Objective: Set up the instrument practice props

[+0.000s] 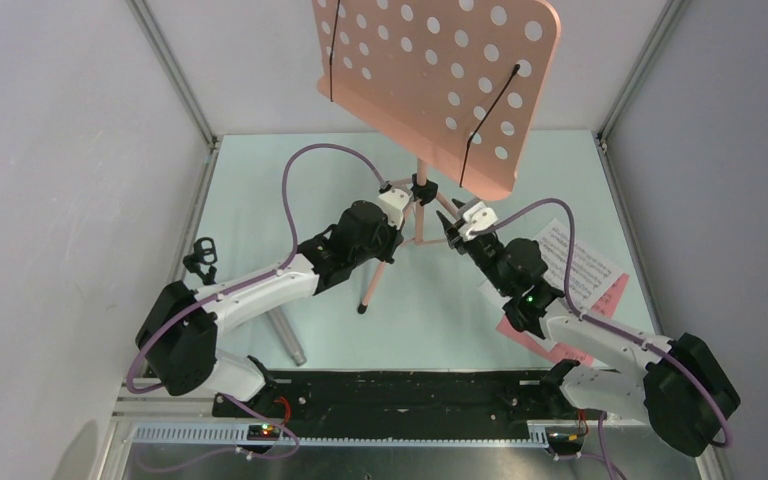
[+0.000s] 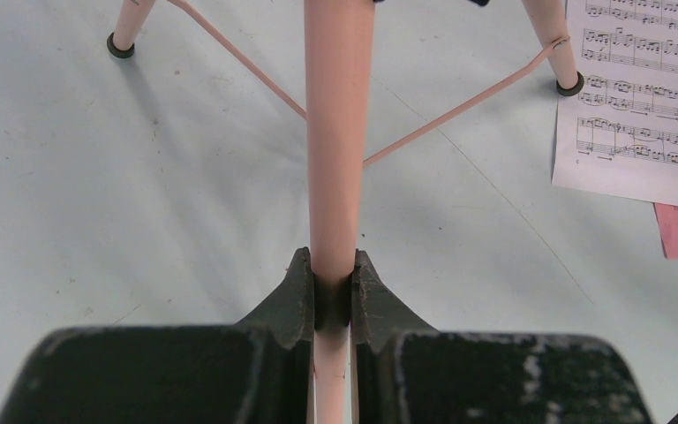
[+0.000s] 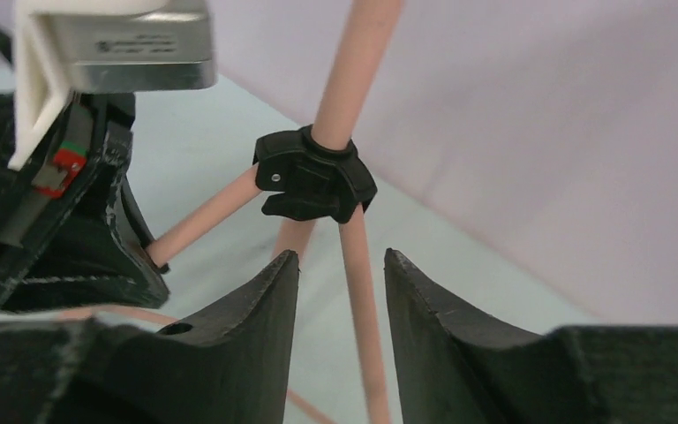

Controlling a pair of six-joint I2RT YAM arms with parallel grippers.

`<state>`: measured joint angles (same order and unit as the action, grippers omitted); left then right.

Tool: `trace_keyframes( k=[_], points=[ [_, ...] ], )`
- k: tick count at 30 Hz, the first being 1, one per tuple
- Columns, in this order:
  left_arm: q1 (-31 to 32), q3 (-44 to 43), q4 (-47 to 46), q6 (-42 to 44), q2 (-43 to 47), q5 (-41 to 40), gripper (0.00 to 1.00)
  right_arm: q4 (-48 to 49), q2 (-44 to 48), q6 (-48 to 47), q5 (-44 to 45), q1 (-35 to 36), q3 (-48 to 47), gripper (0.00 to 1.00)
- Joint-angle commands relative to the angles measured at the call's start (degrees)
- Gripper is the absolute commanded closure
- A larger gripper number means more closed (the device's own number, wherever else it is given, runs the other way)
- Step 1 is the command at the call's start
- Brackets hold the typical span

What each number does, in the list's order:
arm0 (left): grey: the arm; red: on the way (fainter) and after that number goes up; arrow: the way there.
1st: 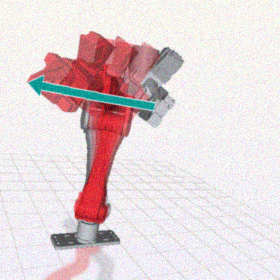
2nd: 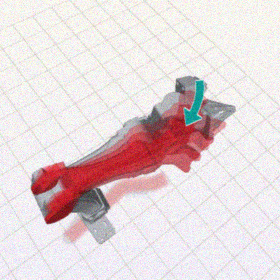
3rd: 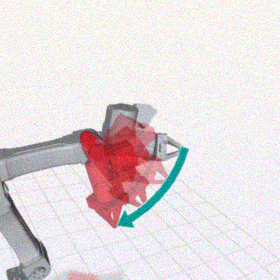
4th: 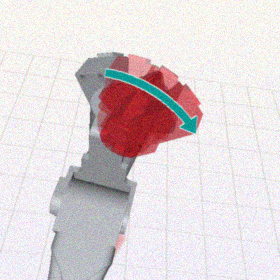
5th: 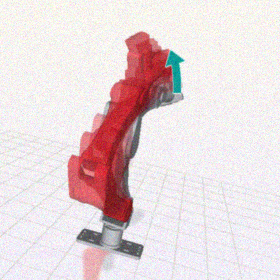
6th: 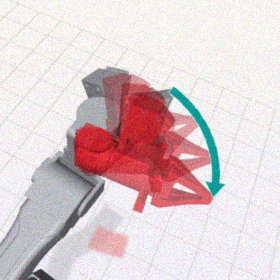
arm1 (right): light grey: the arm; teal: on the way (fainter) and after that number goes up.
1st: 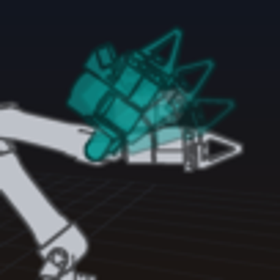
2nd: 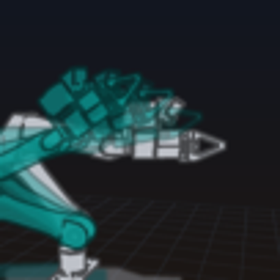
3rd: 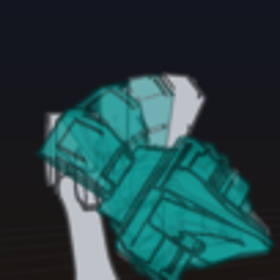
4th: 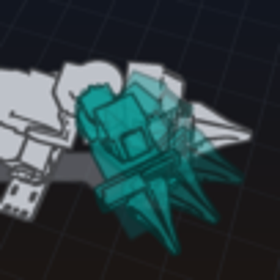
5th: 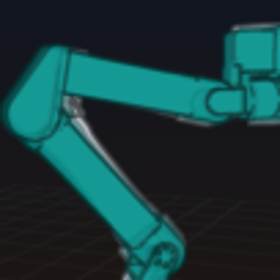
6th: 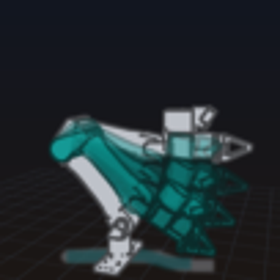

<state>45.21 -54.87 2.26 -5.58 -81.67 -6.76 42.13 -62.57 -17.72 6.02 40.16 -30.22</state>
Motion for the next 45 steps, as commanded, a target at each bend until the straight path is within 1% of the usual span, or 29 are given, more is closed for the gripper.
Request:
trace_keyframes(
  k=[1, 6, 14, 18, 22, 24, 27, 32, 35, 38, 41, 43, 44, 45],
  points=[
    [-0.6, 0.4, 7.9, 1.8, -0.7, -2.9, 1.00, 6.2, -1.4, -20.5, -2.4, 2.1, -1.5, 0.53],
    [-0.5, 0.3, 8.0, 1.7, -1.0, -2.7, 1.00, 4.7, -4.1, -29.8, -3.0, 3.0, -3.2, 0.51],
    [-0.6, 0.5, 8.1, 1.6, -0.8, -2.8, 1.00, 7.0, -6.4, -35.6, -1.8, 4.6, -5.5, 0.49],
    [-0.6, 0.3, 8.0, 1.5, -0.6, -2.9, 1.00, 5.9, -7.8, -38.6, -1.4, 5.6, -7.7, 0.49],
    [-0.6, 0.5, 8.0, 1.6, -0.2, -3.0, 1.00, 5.0, -9.9, -43.2, -0.7, 6.4, -8.3, 0.53],
    [-0.6, 0.6, 8.1, 1.6, 0.0, -3.1, 1.00, 4.0, -10.3, -45.1, -0.2, 6.6, -8.4, 0.54],
    [-0.6, 0.6, 8.0, 1.6, 0.0, -3.2, 1.00, 1.7, -10.0, -46.7, 0.3, 6.6, -8.5, 0.53],
    [-0.6, 0.5, 8.1, 1.6, -0.1, -3.2, 1.00, -4.6, -7.4, -45.5, -1.3, 6.1, -8.5, 0.49],
    [-0.7, 0.4, 7.9, 1.6, -0.2, -3.1, 1.00, -5.3, -7.4, -46.1, -1.8, 5.8, -8.4, 0.48],
    [-0.7, 0.4, 8.0, 1.6, -0.3, -2.9, 1.00, -3.4, -8.7, -46.8, -1.7, 5.6, -8.6, 0.48],
    [-0.7, 0.5, 7.9, 1.6, -0.2, -2.9, 1.00, -1.7, -10.2, -46.8, -0.8, 5.5, -9.2, 0.53],
    [-0.7, 0.6, 8.0, 1.6, -0.1, -2.8, 1.00, 0.5, -12.0, -46.4, 0.5, 5.6, -9.6, 0.61],
    [-0.7, 0.6, 8.0, 1.6, -0.1, -2.8, 1.00, 2.1, -12.5, -46.2, 1.2, 5.6, -10.0, 0.66],
    [-0.7, 0.6, 8.0, 1.6, 0.0, -2.9, 1.00, 3.1, -13.4, -45.6, 2.3, 5.7, -10.1, 0.68]
  ],
)
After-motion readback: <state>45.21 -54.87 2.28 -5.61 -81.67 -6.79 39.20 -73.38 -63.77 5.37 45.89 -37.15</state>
